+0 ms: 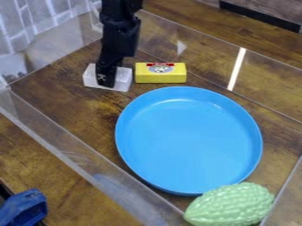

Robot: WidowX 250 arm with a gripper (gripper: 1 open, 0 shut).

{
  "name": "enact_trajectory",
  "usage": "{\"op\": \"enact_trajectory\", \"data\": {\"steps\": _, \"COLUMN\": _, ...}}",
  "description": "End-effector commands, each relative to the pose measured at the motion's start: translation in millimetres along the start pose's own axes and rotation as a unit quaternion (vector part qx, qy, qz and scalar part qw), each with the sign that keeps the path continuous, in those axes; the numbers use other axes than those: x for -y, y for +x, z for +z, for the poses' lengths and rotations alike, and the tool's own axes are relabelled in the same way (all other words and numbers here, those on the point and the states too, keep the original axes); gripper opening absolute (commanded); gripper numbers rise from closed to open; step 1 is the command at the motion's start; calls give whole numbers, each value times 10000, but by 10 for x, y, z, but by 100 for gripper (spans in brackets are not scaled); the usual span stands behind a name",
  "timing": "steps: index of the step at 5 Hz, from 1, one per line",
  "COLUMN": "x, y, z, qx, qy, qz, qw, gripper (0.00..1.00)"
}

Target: Put the white object in the blue tray

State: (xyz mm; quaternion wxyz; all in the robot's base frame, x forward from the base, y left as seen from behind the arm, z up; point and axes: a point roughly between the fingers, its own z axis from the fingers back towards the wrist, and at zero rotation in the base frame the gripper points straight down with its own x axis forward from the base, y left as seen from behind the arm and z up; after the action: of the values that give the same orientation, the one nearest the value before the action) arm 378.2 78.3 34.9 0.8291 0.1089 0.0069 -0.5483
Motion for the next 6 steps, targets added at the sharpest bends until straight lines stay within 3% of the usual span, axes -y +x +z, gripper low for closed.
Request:
{"op": "enact_trajectory", "data": {"steps": 1, "x": -149, "y": -97, "z": 97, "qx": 16, "qy": 252, "qz": 104, "qw": 9996, "gripper": 0}}
{"op": "enact_trajectory", "data": {"steps": 3, "x": -156, "y": -116, "z": 39, "qx": 8, "qy": 251, "qz": 57, "qw": 9997, "gripper": 0}}
{"op": "enact_trajectory", "data": {"steps": 6, "x": -21, "y": 240, "z": 423, "qx": -59, "qy": 382, "qz": 209, "qw": 9990, "gripper": 0}}
